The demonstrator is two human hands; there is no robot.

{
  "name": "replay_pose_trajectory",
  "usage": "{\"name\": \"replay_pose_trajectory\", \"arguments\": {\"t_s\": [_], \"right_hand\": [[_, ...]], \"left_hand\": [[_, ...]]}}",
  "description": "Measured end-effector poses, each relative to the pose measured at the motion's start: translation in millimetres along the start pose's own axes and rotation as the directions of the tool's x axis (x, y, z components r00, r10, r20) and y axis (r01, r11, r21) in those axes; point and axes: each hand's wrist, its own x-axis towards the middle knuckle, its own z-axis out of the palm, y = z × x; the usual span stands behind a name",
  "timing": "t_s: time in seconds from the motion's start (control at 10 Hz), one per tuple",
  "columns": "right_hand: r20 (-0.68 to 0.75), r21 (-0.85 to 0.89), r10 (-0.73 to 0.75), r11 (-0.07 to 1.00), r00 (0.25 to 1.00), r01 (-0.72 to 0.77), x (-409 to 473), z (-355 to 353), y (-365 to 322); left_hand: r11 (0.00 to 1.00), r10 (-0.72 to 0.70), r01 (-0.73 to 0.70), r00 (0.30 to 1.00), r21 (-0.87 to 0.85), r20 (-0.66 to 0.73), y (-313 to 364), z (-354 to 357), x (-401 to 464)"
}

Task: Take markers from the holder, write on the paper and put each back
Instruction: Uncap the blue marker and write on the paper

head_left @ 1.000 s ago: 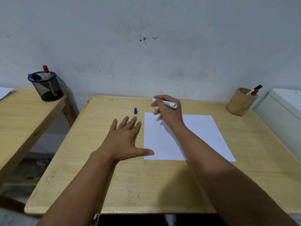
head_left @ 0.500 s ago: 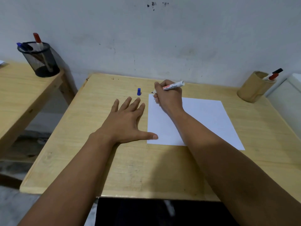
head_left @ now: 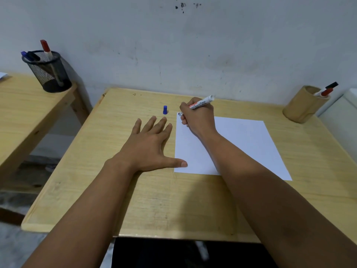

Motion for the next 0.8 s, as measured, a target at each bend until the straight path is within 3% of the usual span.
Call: {"name": "replay_pose_trajectory", "arguments": {"t_s": [0.8], "right_hand": [[-0.005, -0.057, -0.028, 0.998, 1.0, 0.028, 6.5, 2.7, 7.7]], "left_hand": [[1.0, 0.004, -0.004, 1.0, 0.016, 0.02, -0.9, 0.2, 0.3]]}}
